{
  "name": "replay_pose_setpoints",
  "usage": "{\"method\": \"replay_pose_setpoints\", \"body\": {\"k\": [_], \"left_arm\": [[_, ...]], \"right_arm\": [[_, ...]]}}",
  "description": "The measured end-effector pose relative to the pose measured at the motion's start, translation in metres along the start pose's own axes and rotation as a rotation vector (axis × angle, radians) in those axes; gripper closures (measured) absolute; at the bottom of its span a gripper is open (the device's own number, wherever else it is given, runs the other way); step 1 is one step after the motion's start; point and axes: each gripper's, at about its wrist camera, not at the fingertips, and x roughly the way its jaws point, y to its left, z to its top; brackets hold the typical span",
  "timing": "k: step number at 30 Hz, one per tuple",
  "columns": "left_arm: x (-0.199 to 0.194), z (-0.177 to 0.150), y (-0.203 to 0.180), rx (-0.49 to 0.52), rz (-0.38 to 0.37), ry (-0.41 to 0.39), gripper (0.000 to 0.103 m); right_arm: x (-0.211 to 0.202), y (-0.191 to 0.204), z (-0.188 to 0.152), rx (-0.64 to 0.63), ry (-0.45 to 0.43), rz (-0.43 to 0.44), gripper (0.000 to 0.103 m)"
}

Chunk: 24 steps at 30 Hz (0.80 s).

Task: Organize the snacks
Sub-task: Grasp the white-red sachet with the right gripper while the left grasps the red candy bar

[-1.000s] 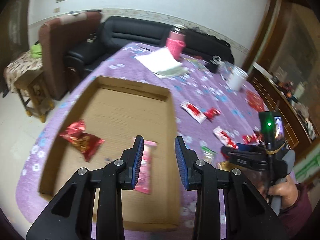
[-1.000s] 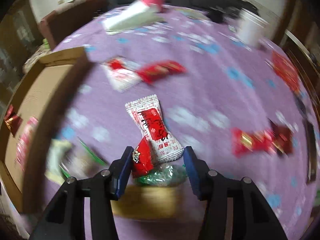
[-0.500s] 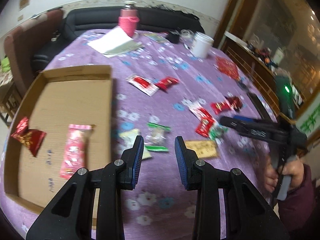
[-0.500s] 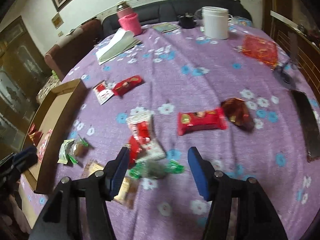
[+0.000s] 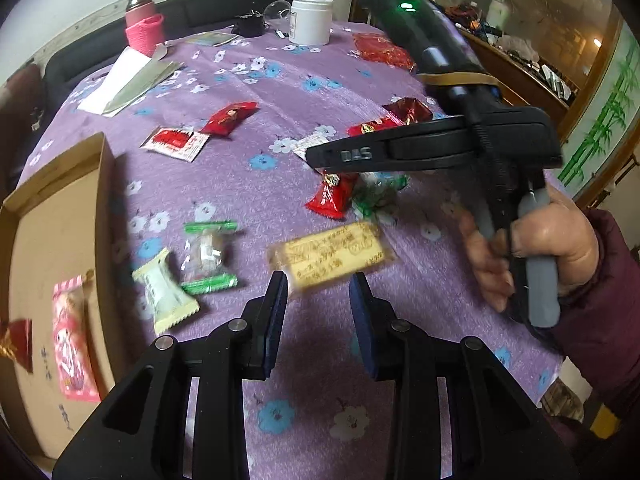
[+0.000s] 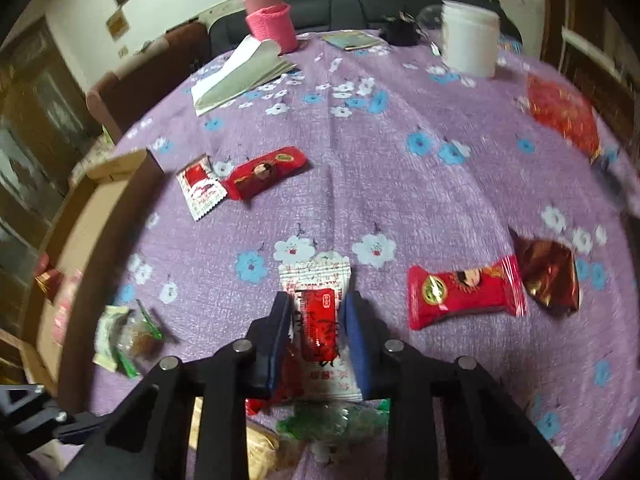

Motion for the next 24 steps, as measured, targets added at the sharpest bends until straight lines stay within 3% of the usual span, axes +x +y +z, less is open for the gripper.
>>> {"method": "replay_pose_setpoints", "body": {"k": [8,13,18,21,24], "left_arm": [[0.005,0.024,0.021,-0.082,0.001,-0.011,0.071],[0.010,0.047,0.054,-0.143,0.019,-0.025,0.072],[0.027,0.081,0.090,-0.162,0.064,-0.001,0.071],[0.041,0.098,0.099,-0.187,0.080,0.015,0.072],[0.059,0.118,0.092,-0.150,0.083,0.006,0.072]], "right_arm": [[-0.011,-0.031,-0.003,0.121,-0.022,0.147,0.075],[-0.008,-0.029,-0.006,0.100,-0.042,0.124,0.075],[-0.008,-0.037,-0.011,0.119,-0.090,0.169,0.074],[-0.007,-0.044,-0.012,0.150,-0.100,0.208,0.074],[-0.007,-0.044,-0.011,0.153,-0.102,0.213,0.074]]}}
